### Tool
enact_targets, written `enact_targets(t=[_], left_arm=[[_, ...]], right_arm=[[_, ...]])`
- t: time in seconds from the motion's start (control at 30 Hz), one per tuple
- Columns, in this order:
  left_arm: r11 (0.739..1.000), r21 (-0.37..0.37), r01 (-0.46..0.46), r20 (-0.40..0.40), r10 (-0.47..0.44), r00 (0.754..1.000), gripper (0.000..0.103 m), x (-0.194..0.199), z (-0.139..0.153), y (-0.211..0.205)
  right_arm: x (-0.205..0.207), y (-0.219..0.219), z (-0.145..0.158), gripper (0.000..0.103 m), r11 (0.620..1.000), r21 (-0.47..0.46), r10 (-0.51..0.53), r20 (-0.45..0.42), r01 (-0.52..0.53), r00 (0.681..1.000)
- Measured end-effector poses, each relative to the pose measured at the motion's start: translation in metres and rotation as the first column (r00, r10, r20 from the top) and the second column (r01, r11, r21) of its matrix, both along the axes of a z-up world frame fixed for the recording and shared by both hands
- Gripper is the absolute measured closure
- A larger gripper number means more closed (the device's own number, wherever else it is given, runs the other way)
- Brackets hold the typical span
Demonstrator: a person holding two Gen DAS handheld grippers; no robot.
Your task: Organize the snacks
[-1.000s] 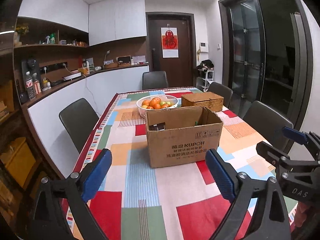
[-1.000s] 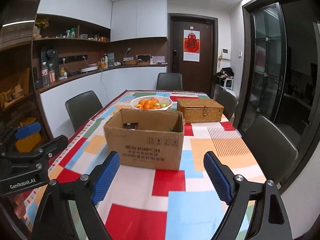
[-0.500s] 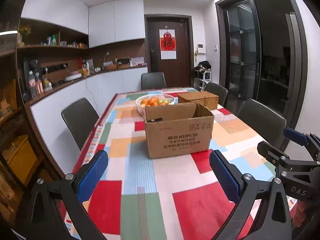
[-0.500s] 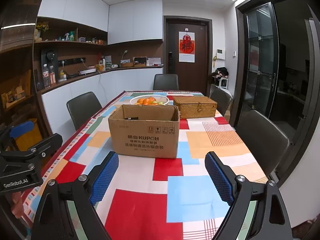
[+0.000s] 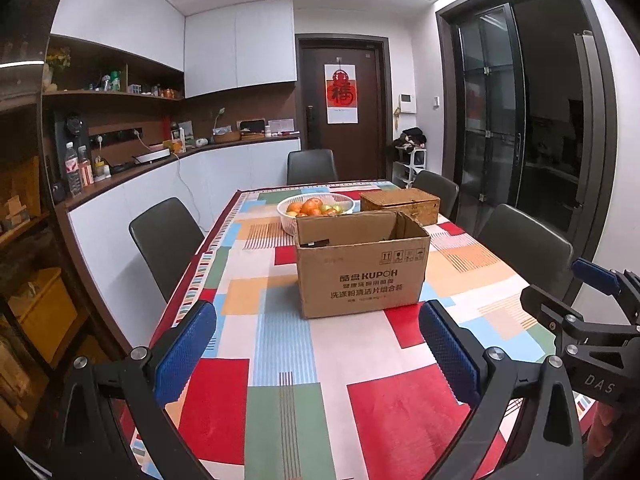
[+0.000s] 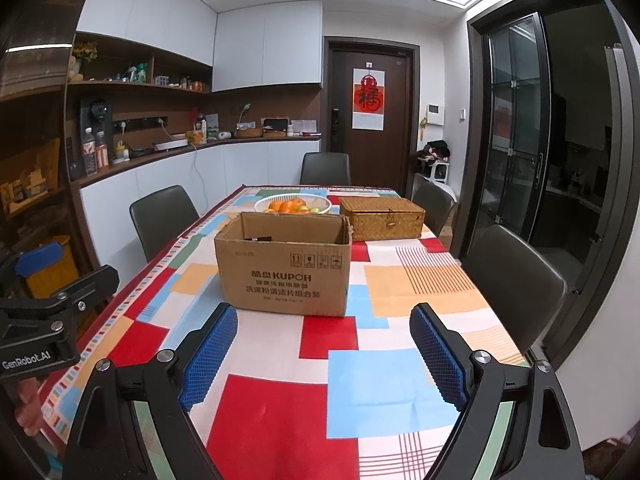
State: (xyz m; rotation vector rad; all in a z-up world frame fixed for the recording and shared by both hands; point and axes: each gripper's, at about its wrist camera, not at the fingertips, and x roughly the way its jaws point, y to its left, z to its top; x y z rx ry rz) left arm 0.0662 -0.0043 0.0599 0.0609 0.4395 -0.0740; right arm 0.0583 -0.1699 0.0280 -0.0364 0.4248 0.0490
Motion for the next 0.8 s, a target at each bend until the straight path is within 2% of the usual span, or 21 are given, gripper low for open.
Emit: enact_targets(t=[0.8], left_arm=[[1.000,0.000,0.001,-0.018,-0.001,1.000,0.000,0.0034,-0.0035,-0.0004]], right_arm=[[-0.0018,-0.0006,0.0000,0.014,1.000,0.003,0.001,-0.007,-0.001,1.000]])
